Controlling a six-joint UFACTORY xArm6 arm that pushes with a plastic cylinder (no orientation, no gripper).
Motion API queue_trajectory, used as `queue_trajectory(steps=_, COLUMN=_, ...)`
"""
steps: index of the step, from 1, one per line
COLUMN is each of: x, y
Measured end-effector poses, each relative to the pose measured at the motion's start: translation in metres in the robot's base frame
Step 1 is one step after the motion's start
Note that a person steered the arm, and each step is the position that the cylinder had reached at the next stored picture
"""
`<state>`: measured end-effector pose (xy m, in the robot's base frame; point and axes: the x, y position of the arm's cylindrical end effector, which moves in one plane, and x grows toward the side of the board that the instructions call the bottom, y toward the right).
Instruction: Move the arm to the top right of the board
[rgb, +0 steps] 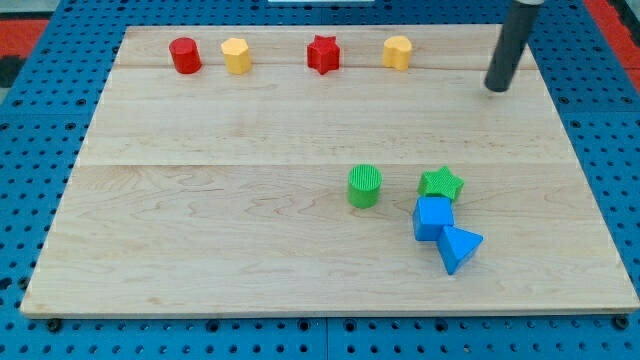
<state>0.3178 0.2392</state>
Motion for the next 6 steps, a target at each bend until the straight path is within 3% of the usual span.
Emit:
queue_trajectory(steps=5, x=0.000, y=0.048)
queue_trajectory(steps=6, x=-0.023, y=0.070)
